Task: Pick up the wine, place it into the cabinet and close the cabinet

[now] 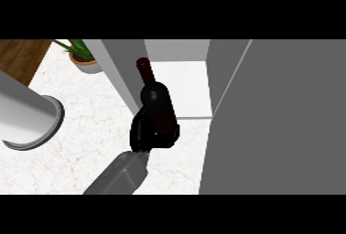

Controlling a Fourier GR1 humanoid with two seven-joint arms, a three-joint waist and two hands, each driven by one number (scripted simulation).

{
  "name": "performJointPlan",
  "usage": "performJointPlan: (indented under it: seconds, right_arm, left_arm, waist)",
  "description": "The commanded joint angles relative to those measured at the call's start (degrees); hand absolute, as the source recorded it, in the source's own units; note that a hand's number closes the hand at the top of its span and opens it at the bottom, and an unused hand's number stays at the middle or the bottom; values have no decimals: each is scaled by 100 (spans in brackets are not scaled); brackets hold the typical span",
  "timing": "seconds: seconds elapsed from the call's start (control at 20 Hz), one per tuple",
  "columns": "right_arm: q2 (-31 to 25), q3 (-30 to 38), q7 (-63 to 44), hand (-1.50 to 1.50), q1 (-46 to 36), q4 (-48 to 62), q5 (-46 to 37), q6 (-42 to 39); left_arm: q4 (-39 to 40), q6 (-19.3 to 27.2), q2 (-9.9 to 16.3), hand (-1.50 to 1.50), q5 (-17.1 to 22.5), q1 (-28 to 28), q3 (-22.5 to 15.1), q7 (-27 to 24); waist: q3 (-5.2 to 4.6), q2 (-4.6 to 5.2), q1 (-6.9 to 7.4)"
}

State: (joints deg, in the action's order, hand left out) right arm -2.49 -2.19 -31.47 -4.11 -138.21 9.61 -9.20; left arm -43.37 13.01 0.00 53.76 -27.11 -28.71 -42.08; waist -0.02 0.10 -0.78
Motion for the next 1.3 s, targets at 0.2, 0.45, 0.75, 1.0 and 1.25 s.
performJointPlan:
  seconds: [0.2, 0.45, 0.75, 1.0, 1.25]
  right_arm:
    - [75, -233, -13, -150, 222, -254, -99, 14]
    - [-24, 55, -201, -150, -409, 128, 165, 149]
    - [119, -257, 601, -150, 371, 218, -52, -235]
    - [30, -32, -19, -150, -396, 297, 78, 128]
    - [-169, 291, 120, -150, -295, 226, 348, -80]
  left_arm:
    - [590, 322, 0, 150, 852, -958, -127, 79]
    - [1623, -143, 0, 150, 910, -1679, 497, 17]
    - [1723, 161, -1, 150, 989, -2080, 496, 82]
    - [2157, 59, -1, 150, 1243, -2555, 434, 122]
    - [2521, 135, -1, 150, 1221, -3070, 657, 541]
  waist:
    - [-2, 6, -46]
    - [-5, 38, -98]
    - [1, 24, -80]
    - [-3, 48, -136]
    - [0, 44, -136]
